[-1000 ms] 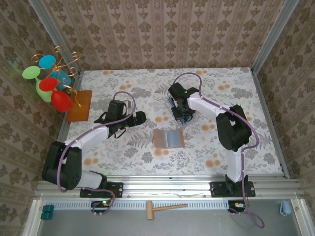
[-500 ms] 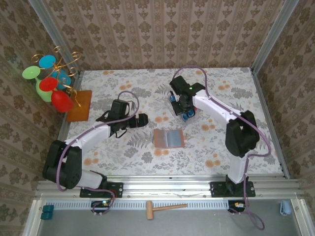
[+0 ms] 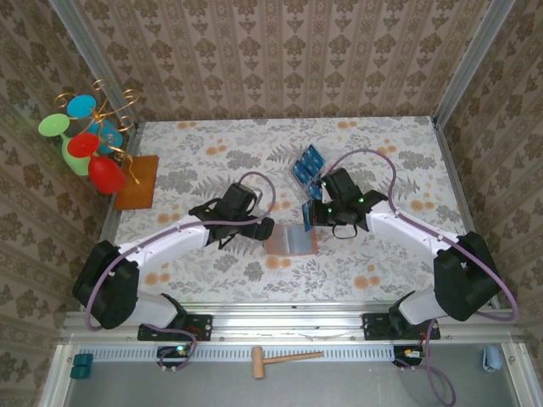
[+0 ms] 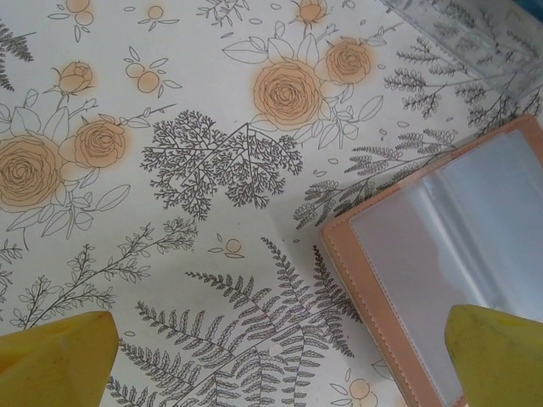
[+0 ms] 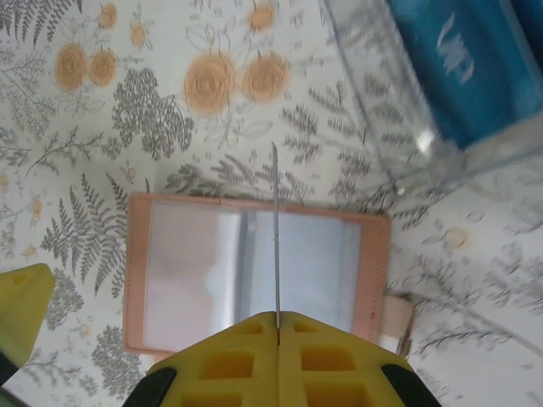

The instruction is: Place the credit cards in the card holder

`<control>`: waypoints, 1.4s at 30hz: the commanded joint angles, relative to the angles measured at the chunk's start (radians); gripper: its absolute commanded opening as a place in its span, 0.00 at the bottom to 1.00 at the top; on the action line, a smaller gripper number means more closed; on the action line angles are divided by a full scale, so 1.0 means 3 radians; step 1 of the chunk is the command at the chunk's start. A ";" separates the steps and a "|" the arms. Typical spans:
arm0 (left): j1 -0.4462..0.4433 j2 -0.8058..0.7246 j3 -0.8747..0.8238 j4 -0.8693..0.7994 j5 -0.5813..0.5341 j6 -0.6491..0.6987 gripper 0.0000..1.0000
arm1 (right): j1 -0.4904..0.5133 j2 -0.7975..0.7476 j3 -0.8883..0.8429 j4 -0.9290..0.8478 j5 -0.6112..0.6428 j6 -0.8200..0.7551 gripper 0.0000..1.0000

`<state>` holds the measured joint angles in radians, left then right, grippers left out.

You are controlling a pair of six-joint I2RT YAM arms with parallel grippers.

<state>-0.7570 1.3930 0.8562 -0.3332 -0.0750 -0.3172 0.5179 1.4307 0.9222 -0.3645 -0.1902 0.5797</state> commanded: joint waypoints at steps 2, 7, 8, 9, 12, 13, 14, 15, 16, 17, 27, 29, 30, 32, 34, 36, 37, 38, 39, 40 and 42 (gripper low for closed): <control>-0.0106 0.0127 0.0030 0.0023 -0.0220 0.0101 1.00 | -0.0096 -0.0221 -0.0349 0.0786 -0.0389 0.0472 0.00; -0.0245 0.0266 0.0049 0.0149 -0.0291 0.0131 1.00 | -0.0167 -0.0297 -0.0738 0.1185 -0.0511 0.0640 0.00; -0.0267 0.0303 0.0066 0.0144 -0.0326 0.0138 1.00 | -0.0165 -0.0310 -0.0782 0.1216 -0.0511 0.0640 0.00; -0.0287 0.0351 0.0084 0.0133 -0.0352 0.0147 1.00 | -0.0167 -0.0325 -0.0832 0.1255 -0.0519 0.0647 0.00; -0.0338 0.0472 0.0117 0.0110 -0.0432 0.0177 1.00 | -0.0172 -0.0357 -0.0988 0.1456 -0.0581 0.0703 0.00; -0.0349 0.0501 0.0122 0.0101 -0.0469 0.0183 1.00 | -0.0172 -0.0364 -0.1037 0.1532 -0.0608 0.0730 0.00; -0.0357 0.0513 0.0118 0.0099 -0.0497 0.0180 1.00 | -0.0172 -0.0369 -0.1068 0.1589 -0.0630 0.0747 0.00; -0.0356 0.0521 0.0103 0.0105 -0.0511 0.0179 1.00 | -0.0171 -0.0377 -0.1105 0.1640 -0.0648 0.0769 0.00; -0.0357 0.0522 0.0085 0.0108 -0.0530 0.0179 1.00 | -0.0172 -0.0391 -0.1140 0.1685 -0.0655 0.0782 0.00; -0.0358 0.0530 0.0078 0.0110 -0.0538 0.0186 1.00 | -0.0168 -0.0399 -0.1155 0.1683 -0.0655 0.0783 0.00; -0.0359 0.0608 0.0047 0.0141 -0.0575 0.0175 1.00 | -0.0182 -0.0326 -0.1404 0.2195 -0.0901 0.0696 0.00; -0.0358 0.0605 0.0017 0.0144 -0.0589 0.0165 1.00 | -0.0182 -0.0256 -0.1411 0.2254 -0.0959 0.0686 0.00; -0.0356 0.0606 -0.0007 0.0153 -0.0594 0.0163 1.00 | -0.0180 -0.0225 -0.1434 0.2337 -0.0995 0.0697 0.00; -0.0356 0.0608 -0.0033 0.0157 -0.0610 0.0160 1.00 | -0.0182 -0.0155 -0.1465 0.2479 -0.1057 0.0721 0.00; -0.0356 0.0613 -0.0052 0.0163 -0.0609 0.0153 1.00 | -0.0182 -0.0041 -0.1473 0.2562 -0.1094 0.0731 0.00; -0.0358 0.0618 -0.0084 0.0179 -0.0609 0.0153 1.00 | -0.0180 0.0029 -0.1484 0.2639 -0.1105 0.0732 0.00; -0.0356 0.0628 -0.0090 0.0185 -0.0599 0.0152 1.00 | -0.0182 0.0046 -0.1486 0.2660 -0.1112 0.0722 0.00; -0.0358 0.0636 -0.0100 0.0192 -0.0585 0.0154 1.00 | -0.0182 0.0061 -0.1494 0.2703 -0.1133 0.0718 0.00; -0.0355 0.0642 -0.0119 0.0195 -0.0584 0.0156 1.00 | -0.0181 0.0079 -0.1502 0.2734 -0.1144 0.0714 0.00; -0.0359 0.0639 -0.0135 0.0208 -0.0582 0.0156 1.00 | -0.0182 0.0092 -0.1504 0.2740 -0.1146 0.0716 0.00; -0.0355 0.0636 -0.0168 0.0231 -0.0587 0.0148 1.00 | -0.0179 0.0118 -0.1504 0.2732 -0.1151 0.0704 0.00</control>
<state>-0.8577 1.5738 0.8253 -0.2752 -0.2371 -0.2829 0.4679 1.4506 0.4793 0.4026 -0.5064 0.7925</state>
